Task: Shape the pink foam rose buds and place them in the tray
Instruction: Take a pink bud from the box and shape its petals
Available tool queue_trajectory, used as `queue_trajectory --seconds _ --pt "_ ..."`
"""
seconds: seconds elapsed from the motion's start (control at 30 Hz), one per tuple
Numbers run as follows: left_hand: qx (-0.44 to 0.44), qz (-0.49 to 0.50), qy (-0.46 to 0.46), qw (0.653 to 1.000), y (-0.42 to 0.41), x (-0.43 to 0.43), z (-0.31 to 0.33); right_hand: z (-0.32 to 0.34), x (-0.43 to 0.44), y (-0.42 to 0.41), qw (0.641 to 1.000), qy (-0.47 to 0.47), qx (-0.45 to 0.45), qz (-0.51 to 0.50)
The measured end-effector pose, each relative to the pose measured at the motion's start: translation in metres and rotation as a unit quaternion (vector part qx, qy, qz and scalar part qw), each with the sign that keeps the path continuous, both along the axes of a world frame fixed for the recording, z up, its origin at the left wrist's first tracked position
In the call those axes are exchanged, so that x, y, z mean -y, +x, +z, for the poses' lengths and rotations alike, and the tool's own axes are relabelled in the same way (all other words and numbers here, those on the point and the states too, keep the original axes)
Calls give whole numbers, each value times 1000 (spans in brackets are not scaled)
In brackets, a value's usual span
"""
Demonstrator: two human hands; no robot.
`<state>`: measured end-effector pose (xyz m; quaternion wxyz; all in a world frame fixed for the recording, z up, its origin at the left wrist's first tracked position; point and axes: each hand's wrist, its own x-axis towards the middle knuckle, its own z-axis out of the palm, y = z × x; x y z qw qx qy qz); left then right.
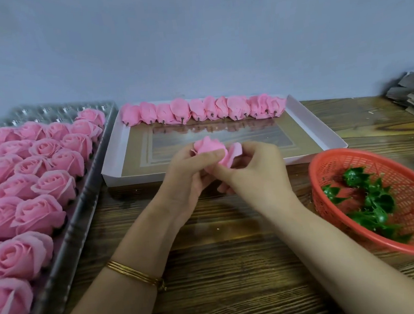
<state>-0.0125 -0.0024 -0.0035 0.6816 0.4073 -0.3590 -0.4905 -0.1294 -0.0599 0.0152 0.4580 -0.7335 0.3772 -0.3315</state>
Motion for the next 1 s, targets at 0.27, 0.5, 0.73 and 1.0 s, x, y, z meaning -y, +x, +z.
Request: queue_trajectory --seconds 0.27,0.5,0.73,1.0 --pt "3 29 12 1000 -11 6 -5 -18 -4 -4 1000 8 -4 -21" --pt "17 64 24 998 -14 8 -9 -20 -11 -1 1000 3 10 -25" --pt "48 96 27 994 -13 10 -14 -18 -11 -2 999 -10 10 -36" --pt "94 130 37 986 -14 13 -20 -22 -6 -3 998 2 -1 -64"
